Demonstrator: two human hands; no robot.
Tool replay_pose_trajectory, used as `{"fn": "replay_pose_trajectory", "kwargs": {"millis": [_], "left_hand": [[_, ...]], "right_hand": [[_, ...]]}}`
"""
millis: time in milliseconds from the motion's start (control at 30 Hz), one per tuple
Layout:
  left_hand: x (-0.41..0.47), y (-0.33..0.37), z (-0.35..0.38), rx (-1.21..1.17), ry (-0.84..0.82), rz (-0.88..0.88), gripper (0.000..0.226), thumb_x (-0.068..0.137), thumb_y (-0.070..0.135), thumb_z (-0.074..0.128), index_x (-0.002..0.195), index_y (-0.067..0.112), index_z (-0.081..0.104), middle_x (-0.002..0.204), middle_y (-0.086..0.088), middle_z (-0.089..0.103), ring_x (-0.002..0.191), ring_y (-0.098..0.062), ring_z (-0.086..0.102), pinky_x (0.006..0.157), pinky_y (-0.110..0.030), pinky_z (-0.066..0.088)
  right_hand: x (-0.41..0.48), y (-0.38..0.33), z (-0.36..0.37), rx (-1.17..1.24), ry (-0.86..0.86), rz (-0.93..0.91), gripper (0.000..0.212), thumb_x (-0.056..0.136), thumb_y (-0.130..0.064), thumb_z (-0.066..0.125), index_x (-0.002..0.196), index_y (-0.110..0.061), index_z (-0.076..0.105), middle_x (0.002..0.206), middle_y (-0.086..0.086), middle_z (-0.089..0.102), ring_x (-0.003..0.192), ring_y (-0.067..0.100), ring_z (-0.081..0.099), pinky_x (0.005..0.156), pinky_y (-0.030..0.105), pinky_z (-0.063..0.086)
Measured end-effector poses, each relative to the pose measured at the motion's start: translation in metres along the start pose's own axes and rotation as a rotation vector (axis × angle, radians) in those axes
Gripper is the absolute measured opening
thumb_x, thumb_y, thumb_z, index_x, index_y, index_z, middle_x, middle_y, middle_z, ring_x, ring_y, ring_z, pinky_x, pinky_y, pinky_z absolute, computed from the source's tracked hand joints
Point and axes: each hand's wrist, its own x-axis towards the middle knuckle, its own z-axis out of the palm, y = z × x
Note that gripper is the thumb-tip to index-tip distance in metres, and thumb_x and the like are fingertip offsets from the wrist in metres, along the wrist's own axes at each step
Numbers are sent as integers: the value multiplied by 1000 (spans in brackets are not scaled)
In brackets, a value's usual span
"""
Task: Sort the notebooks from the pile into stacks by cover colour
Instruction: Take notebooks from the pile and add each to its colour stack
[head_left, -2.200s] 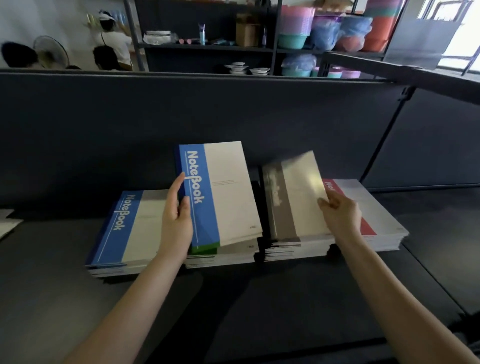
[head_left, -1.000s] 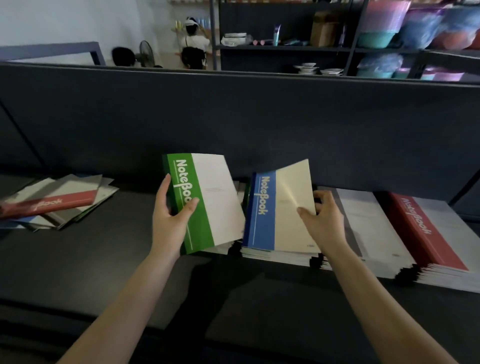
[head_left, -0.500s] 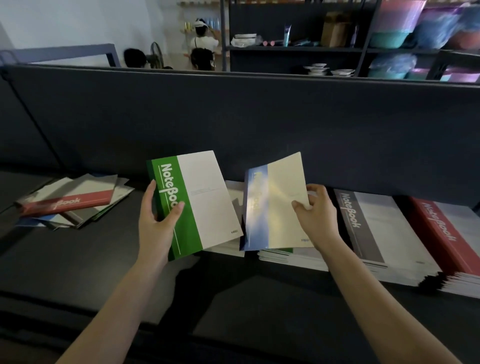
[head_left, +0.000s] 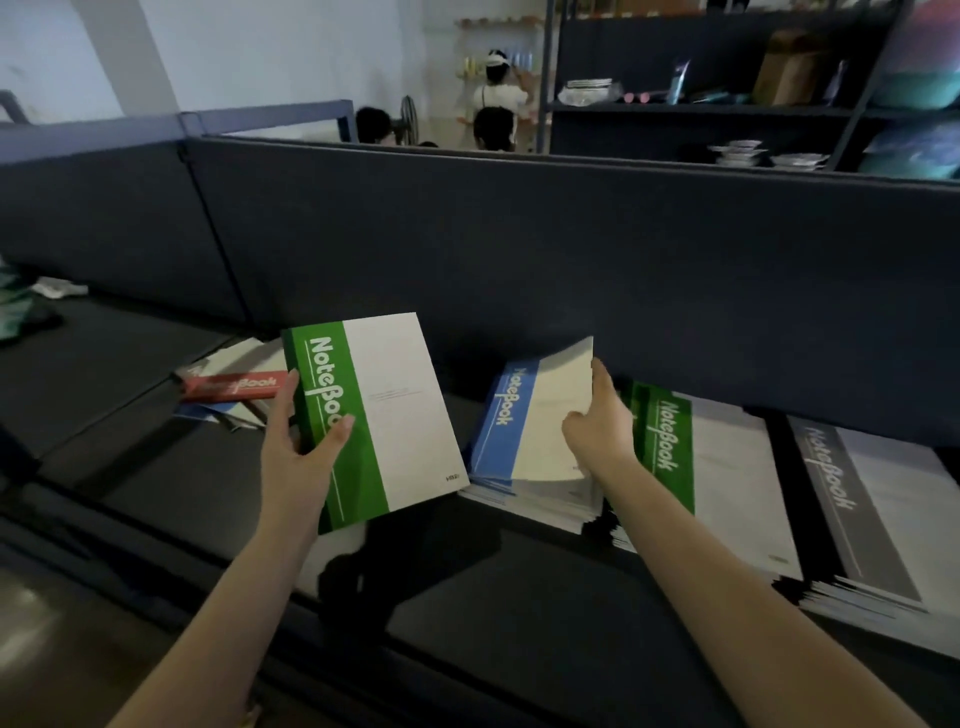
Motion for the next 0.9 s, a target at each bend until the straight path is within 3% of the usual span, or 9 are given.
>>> {"fn": "replay_pose_trajectory", "kwargs": {"millis": [100, 167, 233, 333, 433, 533, 667, 767, 900], "left_hand": [[2, 3, -5, -6, 32, -4, 67, 88, 10, 66, 141, 38, 37, 117, 18, 54, 113, -13, 56, 93, -40, 50], [2, 4, -3, -6, 32, -2, 67, 88, 9, 66, 141, 37, 37, 113, 23, 53, 110, -9, 56, 91, -39, 50], [2, 3, 0, -7, 26, -3, 67, 87, 10, 67, 141, 38, 38, 115, 23, 52, 115, -12, 55, 92, -40, 50], [0, 6, 8, -12, -19, 11, 67, 87, 11, 67, 140, 41, 38, 115, 22, 54, 112, -10, 57, 89, -38, 51], [-3, 13, 20, -25, -84, 42, 66, 87, 13, 67, 138, 43, 38, 116, 21, 57, 106, -5, 60, 84, -33, 52], [-6, 18, 35, -54, -168, 54, 66, 87, 14, 67, 137, 46, 38, 122, 18, 57, 107, -5, 61, 82, -29, 52], [-20, 23, 72, -54, -308, 67, 66, 87, 13, 67, 136, 45, 37, 120, 24, 52, 99, 11, 59, 71, -14, 52], [-32, 21, 108, -13, -429, 89, 71, 87, 9, 66, 143, 35, 31, 117, 27, 49, 94, 19, 56, 70, -6, 48], [-53, 17, 151, 33, -699, -50, 98, 84, 18, 68, 151, 34, -2, 124, 15, 49, 97, 9, 59, 75, -11, 50]], "right_hand": [[4, 0, 9, -159, -99, 3, 86, 85, 12, 43, 154, -24, 7, 154, 12, 22, 119, 29, 50, 45, 14, 33], [5, 3, 12, -238, -142, 27, 87, 84, 14, 41, 153, -27, 7, 160, 8, -6, 136, 31, 34, 47, 14, 34], [5, 5, 14, -282, -174, 47, 87, 83, 15, 40, 153, -27, 9, 159, 6, -15, 145, 33, 15, 68, 21, 47], [3, 6, 14, -345, -211, 72, 85, 82, 16, 39, 153, -24, 14, 158, 3, -20, 146, 30, -13, 108, 36, 30], [-4, 4, 13, -338, -132, -66, 78, 82, 13, 41, 151, -21, 24, 160, 5, -8, 147, 28, -5, 117, 37, 17], [-15, -4, 5, -81, -105, -167, 55, 98, -6, 42, 149, -20, 26, 148, 5, 38, 131, 18, 40, 96, 9, 31], [-31, -15, -11, 206, -258, -42, 58, 97, -45, 45, 149, -28, 26, 133, -9, 51, 120, 11, 49, 99, 27, 38], [-36, -6, -35, 206, -153, -90, 49, 88, -34, 64, 133, -30, 44, 123, -11, 59, 110, 10, 59, 90, 31, 51], [-31, 22, -82, 163, 53, -111, 49, 90, -16, 62, 134, -27, 45, 118, -8, 63, 107, 13, 60, 86, 36, 53]]}}
